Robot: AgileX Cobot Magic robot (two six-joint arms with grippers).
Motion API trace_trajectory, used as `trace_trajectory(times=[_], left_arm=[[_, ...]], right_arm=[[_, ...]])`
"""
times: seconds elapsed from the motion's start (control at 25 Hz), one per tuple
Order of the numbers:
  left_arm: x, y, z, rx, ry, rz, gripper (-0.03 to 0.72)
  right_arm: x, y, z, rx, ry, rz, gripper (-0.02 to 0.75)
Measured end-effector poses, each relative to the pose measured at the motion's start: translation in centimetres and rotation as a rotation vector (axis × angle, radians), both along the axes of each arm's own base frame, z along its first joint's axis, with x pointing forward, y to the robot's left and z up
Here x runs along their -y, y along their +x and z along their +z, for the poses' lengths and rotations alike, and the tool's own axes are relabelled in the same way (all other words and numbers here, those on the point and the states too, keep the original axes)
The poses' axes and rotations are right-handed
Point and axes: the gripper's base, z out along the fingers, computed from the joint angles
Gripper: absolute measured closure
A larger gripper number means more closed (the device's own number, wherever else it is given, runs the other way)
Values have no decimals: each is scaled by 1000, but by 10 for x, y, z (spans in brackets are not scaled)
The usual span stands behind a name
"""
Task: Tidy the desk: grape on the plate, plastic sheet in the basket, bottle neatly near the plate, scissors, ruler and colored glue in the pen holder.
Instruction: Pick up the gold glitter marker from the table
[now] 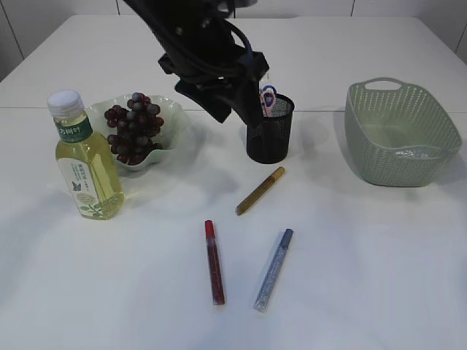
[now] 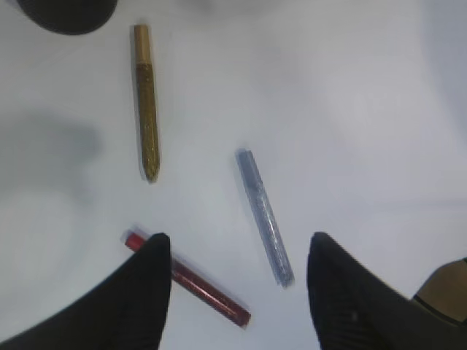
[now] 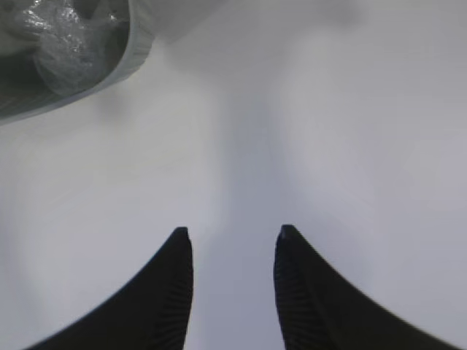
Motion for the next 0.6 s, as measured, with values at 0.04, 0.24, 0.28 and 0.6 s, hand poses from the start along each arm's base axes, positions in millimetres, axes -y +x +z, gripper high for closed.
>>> trace_trajectory(times=[0.04,0.24,0.28,0.6], left_arm=[[4,6,-6,5,6,-2,253],[16,34,-54,4,108,-7,253],[17,38,-63,3,130,-8,253],[37,50,-113,25,243,-70,253]], right_arm=[[1,0,0,-2,-8,1,433],[3,-1,0,-8,-31,6,435],[3,-1,0,-9,-34,6,435],[3,-1,0,-10,-37,7,436]])
